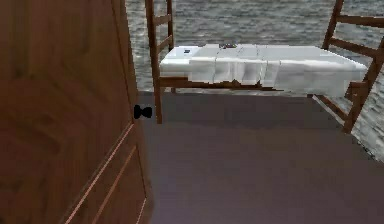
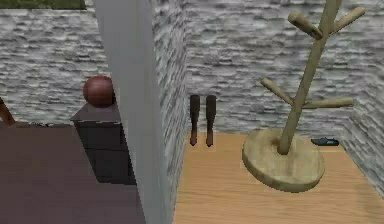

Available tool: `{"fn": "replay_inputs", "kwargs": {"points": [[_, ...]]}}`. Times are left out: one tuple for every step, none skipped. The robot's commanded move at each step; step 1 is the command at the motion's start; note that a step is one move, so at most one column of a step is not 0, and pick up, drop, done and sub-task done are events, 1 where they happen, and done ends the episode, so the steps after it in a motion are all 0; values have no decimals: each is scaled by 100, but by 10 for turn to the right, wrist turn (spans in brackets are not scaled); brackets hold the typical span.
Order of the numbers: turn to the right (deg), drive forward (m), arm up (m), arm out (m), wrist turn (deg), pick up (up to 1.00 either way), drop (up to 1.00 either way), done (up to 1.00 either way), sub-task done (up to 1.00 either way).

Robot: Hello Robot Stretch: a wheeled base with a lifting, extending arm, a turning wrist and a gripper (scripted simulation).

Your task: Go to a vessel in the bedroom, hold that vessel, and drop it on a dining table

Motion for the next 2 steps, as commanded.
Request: {"fn": "replay_inputs", "kwargs": {"points": [[0,15,0,0,0,0,0,0,0],[450,0,0,0,0,0,0,0,0]]}}
